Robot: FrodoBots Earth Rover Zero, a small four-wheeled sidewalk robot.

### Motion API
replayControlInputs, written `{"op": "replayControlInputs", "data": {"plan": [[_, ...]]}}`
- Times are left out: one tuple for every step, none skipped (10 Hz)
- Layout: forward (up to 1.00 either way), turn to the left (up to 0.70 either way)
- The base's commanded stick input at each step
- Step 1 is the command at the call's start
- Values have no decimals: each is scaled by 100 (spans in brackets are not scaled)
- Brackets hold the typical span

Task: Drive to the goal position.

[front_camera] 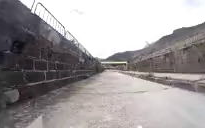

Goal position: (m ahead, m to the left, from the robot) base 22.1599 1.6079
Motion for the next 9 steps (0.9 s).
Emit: {"op": "replayControlInputs", "data": {"plan": [[100, 0], [100, 0], [100, 0], [100, 0], [100, 0], [100, 0], [100, 0], [100, 0], [100, 0]]}}
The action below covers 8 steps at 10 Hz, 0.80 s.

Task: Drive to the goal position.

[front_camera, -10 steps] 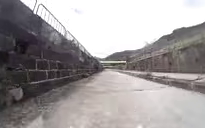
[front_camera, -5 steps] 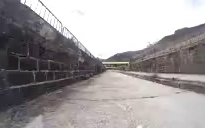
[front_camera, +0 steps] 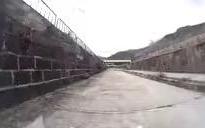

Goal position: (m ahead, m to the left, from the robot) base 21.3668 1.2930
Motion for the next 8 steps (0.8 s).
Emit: {"op": "replayControlInputs", "data": {"plan": [[100, 0], [100, -8], [100, -23], [100, -38], [100, -40], [100, -40], [100, -38], [100, -24]]}}
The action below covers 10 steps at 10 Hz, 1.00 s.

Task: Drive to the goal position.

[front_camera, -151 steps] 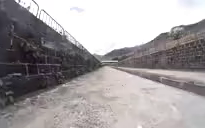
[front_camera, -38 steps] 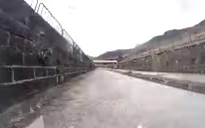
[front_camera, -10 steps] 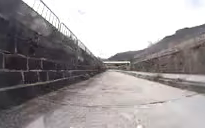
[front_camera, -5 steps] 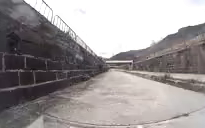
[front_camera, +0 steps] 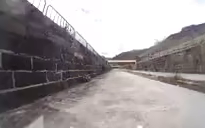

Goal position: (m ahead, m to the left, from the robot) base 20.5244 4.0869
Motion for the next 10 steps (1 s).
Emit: {"op": "replayControlInputs", "data": {"plan": [[100, -9], [100, 0], [100, 0], [100, 0], [100, 0], [100, 0], [100, 0], [100, 0], [100, 0], [100, 0]]}}
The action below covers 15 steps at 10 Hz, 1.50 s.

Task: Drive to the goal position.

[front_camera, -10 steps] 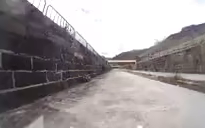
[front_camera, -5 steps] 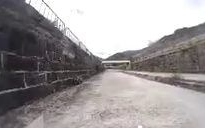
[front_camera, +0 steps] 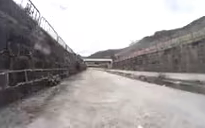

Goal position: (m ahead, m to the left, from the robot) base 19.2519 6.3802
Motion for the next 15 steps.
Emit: {"op": "replayControlInputs", "data": {"plan": [[100, 0], [100, 0], [100, 0], [100, 0], [100, 0], [100, 0], [100, 0], [100, 0], [100, 0], [100, 0], [100, 0], [100, 0], [100, 0], [100, 0], [100, 0]]}}
